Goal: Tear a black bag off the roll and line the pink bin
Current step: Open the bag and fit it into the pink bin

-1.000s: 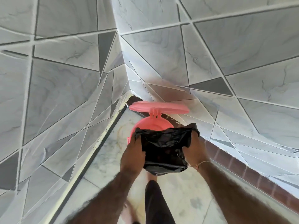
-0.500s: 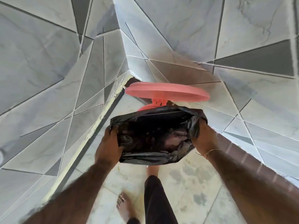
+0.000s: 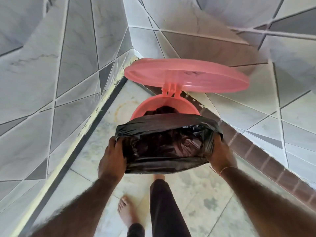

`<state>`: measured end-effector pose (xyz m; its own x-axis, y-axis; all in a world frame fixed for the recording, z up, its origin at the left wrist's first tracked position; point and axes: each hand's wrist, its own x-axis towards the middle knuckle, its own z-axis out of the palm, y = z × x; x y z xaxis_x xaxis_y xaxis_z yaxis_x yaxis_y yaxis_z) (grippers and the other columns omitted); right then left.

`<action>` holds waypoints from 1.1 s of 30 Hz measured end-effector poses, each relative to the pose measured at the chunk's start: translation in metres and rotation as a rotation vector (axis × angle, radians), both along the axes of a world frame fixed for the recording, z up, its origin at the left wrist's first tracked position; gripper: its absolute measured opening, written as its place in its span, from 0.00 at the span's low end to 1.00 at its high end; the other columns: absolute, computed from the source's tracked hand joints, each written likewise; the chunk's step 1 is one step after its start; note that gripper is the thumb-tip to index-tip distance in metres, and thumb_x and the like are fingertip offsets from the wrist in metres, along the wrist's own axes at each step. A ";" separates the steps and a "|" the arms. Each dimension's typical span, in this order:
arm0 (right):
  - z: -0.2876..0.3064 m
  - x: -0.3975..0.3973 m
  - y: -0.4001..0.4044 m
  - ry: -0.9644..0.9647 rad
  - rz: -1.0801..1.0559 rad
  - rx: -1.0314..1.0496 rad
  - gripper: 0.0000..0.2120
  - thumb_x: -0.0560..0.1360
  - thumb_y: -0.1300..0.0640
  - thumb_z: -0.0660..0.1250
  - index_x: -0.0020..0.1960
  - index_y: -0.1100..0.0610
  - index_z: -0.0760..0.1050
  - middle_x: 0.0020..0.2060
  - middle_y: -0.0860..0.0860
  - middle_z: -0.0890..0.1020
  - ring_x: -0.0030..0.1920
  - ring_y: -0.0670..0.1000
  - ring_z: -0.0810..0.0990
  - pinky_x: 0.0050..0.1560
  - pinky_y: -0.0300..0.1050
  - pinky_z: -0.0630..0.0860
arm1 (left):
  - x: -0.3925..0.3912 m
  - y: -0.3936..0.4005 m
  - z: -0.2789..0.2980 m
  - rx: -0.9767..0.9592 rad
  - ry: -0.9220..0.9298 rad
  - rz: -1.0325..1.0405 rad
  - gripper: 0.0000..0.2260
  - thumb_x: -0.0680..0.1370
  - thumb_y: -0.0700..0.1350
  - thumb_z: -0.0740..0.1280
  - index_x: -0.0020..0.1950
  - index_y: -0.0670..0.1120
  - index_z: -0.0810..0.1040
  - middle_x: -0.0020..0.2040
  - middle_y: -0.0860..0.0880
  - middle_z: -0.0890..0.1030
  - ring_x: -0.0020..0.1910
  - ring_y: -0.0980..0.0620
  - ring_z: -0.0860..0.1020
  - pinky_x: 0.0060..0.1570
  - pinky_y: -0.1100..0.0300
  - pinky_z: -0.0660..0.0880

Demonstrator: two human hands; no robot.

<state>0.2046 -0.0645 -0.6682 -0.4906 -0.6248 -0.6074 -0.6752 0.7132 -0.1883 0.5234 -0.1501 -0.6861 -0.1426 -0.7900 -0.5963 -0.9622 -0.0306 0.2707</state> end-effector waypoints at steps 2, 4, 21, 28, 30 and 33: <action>-0.011 0.001 0.006 0.013 0.007 0.017 0.27 0.69 0.52 0.70 0.63 0.48 0.59 0.56 0.62 0.78 0.47 0.68 0.81 0.43 0.57 0.79 | 0.005 0.004 -0.013 0.012 -0.011 -0.011 0.26 0.70 0.37 0.67 0.65 0.48 0.64 0.65 0.44 0.67 0.56 0.37 0.75 0.40 0.43 0.78; -0.021 0.002 0.008 0.007 -0.012 0.029 0.31 0.68 0.51 0.72 0.66 0.48 0.60 0.59 0.61 0.77 0.49 0.68 0.81 0.45 0.58 0.78 | 0.006 0.004 -0.025 0.019 -0.025 0.011 0.25 0.70 0.39 0.69 0.64 0.48 0.64 0.65 0.45 0.67 0.55 0.37 0.75 0.39 0.44 0.77; -0.015 -0.053 -0.075 -0.423 -0.068 0.115 0.27 0.72 0.67 0.66 0.68 0.50 0.68 0.44 0.51 0.79 0.40 0.48 0.81 0.37 0.44 0.80 | -0.003 -0.122 -0.043 0.206 0.001 -0.253 0.32 0.65 0.53 0.76 0.67 0.50 0.72 0.59 0.40 0.74 0.61 0.40 0.73 0.61 0.53 0.71; -0.005 -0.053 -0.131 -0.314 -0.040 0.010 0.24 0.75 0.60 0.63 0.72 0.52 0.69 0.57 0.59 0.79 0.39 0.54 0.78 0.33 0.40 0.76 | -0.040 -0.164 -0.010 0.206 0.093 -0.176 0.22 0.74 0.38 0.64 0.67 0.53 0.76 0.64 0.42 0.75 0.54 0.45 0.77 0.50 0.59 0.75; -0.010 -0.047 -0.137 -0.266 -0.041 -0.065 0.22 0.76 0.60 0.62 0.70 0.54 0.71 0.61 0.60 0.79 0.49 0.57 0.80 0.41 0.38 0.75 | -0.052 -0.165 -0.010 0.158 0.156 0.000 0.16 0.76 0.40 0.61 0.60 0.51 0.81 0.59 0.43 0.80 0.38 0.51 0.76 0.32 0.66 0.73; -0.020 -0.039 -0.139 -0.201 -0.068 -0.121 0.19 0.77 0.60 0.61 0.68 0.56 0.74 0.63 0.60 0.79 0.57 0.58 0.79 0.49 0.37 0.71 | -0.065 -0.159 -0.015 0.130 0.257 0.199 0.13 0.78 0.43 0.62 0.60 0.47 0.82 0.56 0.44 0.82 0.41 0.48 0.80 0.32 0.67 0.74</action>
<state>0.1661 -0.2033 -0.6883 -0.4113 -0.6683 -0.6199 -0.5666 0.7202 -0.4004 0.4579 -0.3093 -0.7010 -0.1523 -0.7373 -0.6582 -0.8349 -0.2604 0.4849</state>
